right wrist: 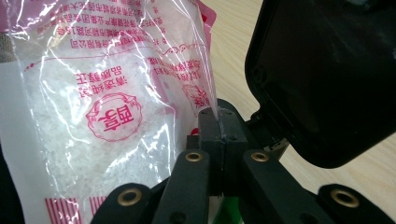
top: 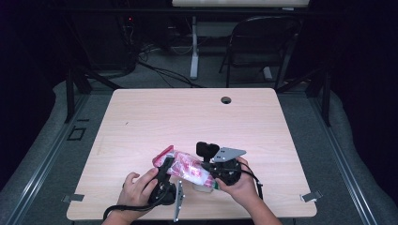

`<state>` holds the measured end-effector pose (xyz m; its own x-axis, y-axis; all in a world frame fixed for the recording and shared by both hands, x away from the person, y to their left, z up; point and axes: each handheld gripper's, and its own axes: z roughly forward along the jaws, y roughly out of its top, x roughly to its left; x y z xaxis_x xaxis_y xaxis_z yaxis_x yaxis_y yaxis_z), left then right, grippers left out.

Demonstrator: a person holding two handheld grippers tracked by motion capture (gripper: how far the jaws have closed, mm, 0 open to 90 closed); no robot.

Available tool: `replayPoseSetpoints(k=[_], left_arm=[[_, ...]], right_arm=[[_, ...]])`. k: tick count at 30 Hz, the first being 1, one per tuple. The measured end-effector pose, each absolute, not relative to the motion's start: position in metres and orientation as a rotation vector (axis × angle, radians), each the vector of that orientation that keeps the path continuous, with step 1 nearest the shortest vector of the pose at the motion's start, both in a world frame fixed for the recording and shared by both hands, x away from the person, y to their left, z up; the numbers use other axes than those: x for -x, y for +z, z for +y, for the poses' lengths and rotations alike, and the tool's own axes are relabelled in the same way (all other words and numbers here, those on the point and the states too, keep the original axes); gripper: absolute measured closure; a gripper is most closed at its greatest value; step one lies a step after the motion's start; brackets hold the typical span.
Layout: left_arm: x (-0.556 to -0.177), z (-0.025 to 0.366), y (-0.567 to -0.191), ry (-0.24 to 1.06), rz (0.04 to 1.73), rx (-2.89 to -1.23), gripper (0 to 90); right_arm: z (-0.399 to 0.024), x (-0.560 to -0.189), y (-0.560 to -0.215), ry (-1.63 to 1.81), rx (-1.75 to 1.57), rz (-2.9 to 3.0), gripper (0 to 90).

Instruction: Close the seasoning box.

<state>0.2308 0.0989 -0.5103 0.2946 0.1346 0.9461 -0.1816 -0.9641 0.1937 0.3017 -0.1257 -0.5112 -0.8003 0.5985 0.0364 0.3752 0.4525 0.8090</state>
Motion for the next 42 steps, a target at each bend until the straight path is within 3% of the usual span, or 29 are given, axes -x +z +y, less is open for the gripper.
replayPoseSetpoints(k=[42], left_arm=[[-0.23,0.11,-0.53,1.61,0.119,-2.293,76.6]], right_arm=[[-0.122,-0.298,-0.502,1.288,-0.805,2.462,90.0]])
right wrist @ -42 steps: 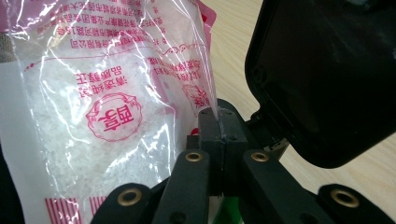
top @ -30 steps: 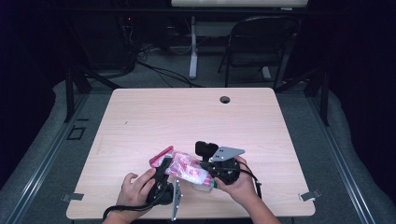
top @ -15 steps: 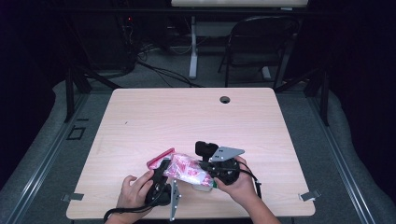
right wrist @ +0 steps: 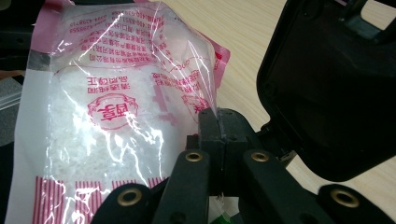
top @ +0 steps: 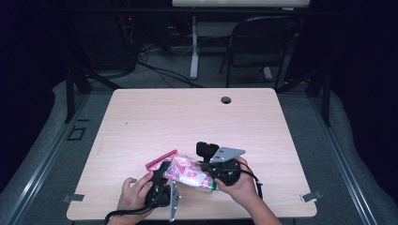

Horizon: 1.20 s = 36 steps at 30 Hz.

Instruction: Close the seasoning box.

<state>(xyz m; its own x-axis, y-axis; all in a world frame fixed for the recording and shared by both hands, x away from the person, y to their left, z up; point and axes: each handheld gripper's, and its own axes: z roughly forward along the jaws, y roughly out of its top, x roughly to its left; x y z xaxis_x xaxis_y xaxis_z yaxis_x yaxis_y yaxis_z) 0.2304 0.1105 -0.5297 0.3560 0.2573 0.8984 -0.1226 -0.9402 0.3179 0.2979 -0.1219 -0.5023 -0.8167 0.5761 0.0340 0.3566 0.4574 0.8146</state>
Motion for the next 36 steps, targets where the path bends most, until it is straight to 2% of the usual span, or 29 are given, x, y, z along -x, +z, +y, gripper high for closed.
replayPoseSetpoints(k=[36], left_arm=[[-0.236,0.113,-0.545,1.454,0.242,-2.302,75.6]], right_arm=[[-0.107,-0.31,-0.478,1.06,-0.758,2.676,90.0]])
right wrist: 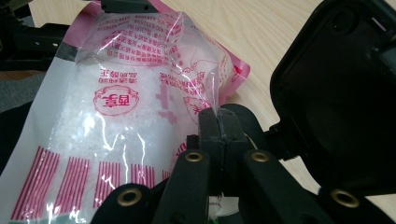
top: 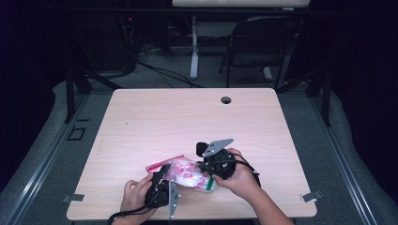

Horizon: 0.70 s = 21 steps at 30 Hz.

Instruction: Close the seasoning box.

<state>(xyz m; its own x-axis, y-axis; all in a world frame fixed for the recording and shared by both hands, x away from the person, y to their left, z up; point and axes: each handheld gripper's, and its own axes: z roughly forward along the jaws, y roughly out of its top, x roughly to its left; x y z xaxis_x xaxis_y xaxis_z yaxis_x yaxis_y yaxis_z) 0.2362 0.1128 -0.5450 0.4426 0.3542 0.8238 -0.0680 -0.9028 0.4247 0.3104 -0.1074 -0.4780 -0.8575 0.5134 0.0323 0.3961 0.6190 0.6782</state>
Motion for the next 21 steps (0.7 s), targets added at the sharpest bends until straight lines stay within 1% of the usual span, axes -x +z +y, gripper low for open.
replayPoseSetpoints(k=[2,7,15,18,21], left_arm=[[-0.2369,0.1131,-0.545,1.453,0.24,-2.311,75.1],[-0.2388,0.1144,-0.5472,1.396,0.285,-2.305,74.3],[-0.2411,0.1153,-0.5515,1.321,0.326,-2.316,74.4],[-0.2417,0.1159,-0.5525,1.312,0.32,-2.315,74.3],[-0.2427,0.1168,-0.5531,1.271,0.338,-2.324,74.5]], right_arm=[[-0.107,-0.311,-0.4773,1.046,-0.753,2.683,90.0],[-0.105,-0.3112,-0.4765,1.038,-0.753,2.701,90.0],[-0.1005,-0.3136,-0.474,1.015,-0.756,2.736,90.0],[-0.0999,-0.3152,-0.4717,0.985,-0.757,2.76,90.0],[-0.099,-0.3163,-0.4712,0.972,-0.758,2.772,90.0]])
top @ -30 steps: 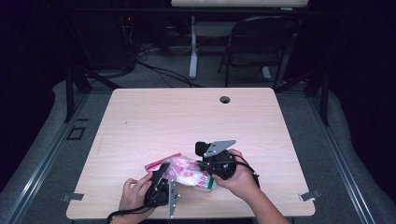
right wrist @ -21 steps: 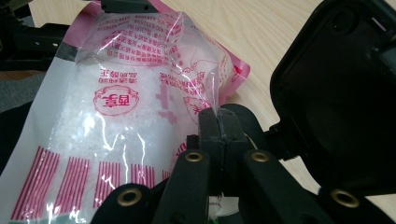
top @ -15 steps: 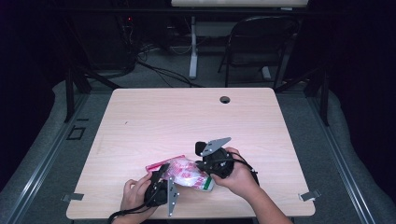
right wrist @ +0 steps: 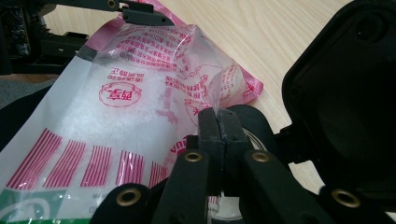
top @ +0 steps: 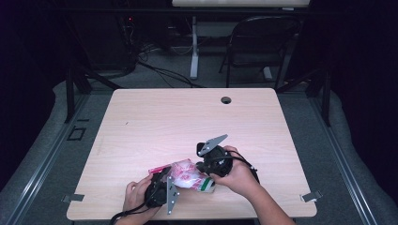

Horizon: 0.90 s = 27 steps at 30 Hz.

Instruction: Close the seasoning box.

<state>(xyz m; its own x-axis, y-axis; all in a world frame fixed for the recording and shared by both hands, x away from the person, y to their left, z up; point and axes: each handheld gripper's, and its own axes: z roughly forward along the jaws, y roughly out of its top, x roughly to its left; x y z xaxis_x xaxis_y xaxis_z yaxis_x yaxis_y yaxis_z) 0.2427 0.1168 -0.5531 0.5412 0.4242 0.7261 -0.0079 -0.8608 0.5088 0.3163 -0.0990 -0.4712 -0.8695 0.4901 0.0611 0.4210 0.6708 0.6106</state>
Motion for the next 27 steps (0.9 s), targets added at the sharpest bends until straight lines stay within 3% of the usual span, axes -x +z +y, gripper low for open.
replayPoseSetpoints(k=[27], left_arm=[[-0.2509,0.1198,-0.5621,1.13,0.416,-2.324,75.1]], right_arm=[[-0.0916,-0.318,-0.4698,0.984,-0.775,2.774,89.7]])
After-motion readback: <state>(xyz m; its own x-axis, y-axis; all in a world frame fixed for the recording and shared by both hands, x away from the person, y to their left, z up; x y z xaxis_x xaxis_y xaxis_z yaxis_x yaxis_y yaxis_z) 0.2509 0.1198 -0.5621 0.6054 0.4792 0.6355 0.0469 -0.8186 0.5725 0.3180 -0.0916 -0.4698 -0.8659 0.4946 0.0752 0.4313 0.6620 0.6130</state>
